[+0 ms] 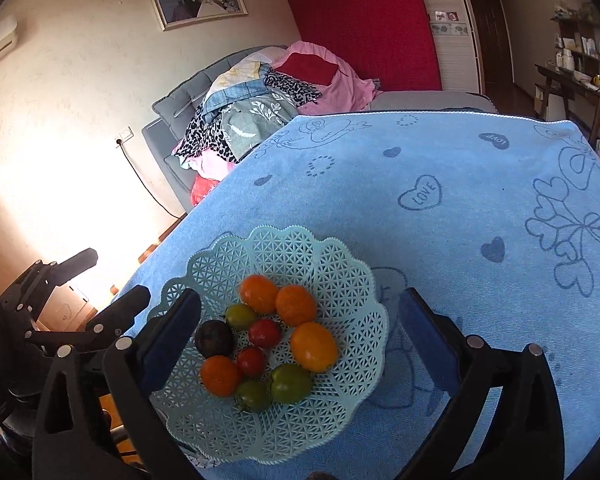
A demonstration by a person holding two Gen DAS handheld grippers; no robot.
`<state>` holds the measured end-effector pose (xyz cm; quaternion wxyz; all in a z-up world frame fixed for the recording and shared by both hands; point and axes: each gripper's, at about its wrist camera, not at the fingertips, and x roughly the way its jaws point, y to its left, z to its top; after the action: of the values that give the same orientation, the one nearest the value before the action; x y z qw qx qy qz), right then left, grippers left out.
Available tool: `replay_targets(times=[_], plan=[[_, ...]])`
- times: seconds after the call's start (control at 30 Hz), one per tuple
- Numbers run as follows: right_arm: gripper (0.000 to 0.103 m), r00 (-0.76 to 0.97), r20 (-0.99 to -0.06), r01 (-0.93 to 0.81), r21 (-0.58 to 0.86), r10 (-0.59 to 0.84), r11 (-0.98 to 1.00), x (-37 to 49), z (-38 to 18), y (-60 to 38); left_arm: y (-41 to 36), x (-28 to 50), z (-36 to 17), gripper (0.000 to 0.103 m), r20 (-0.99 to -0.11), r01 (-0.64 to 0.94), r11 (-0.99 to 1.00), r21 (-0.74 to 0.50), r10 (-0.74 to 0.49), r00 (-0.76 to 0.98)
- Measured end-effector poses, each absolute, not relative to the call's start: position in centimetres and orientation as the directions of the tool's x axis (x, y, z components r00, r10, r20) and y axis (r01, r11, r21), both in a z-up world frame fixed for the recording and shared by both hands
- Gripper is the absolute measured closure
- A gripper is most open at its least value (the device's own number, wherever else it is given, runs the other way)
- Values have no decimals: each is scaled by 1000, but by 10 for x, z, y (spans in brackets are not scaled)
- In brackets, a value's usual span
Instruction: Organize fruits
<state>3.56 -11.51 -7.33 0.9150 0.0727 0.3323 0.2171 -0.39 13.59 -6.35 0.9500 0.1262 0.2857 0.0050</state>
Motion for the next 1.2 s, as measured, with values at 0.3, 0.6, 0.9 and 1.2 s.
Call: replay_targets(times=[0.3, 0.6, 0.9, 1.2], plan=[[3, 726, -558, -349, 204, 401, 915, -5, -68, -116, 128, -35, -58, 13, -486, 24, 965, 261, 110, 867], [3, 724, -588, -351, 137, 361, 926, -26, -71, -112, 121, -57, -59, 8, -470, 27, 962, 273, 108, 876], [3, 739, -606, -362, 14, 296, 932, -32, -81, -96, 120, -58, -77, 8, -493, 30, 951, 308, 133, 860], [3, 711, -640, -369, 13, 291, 930, -32, -95, -100, 123, -58, -93, 8, -511, 11, 943, 334, 171, 843]])
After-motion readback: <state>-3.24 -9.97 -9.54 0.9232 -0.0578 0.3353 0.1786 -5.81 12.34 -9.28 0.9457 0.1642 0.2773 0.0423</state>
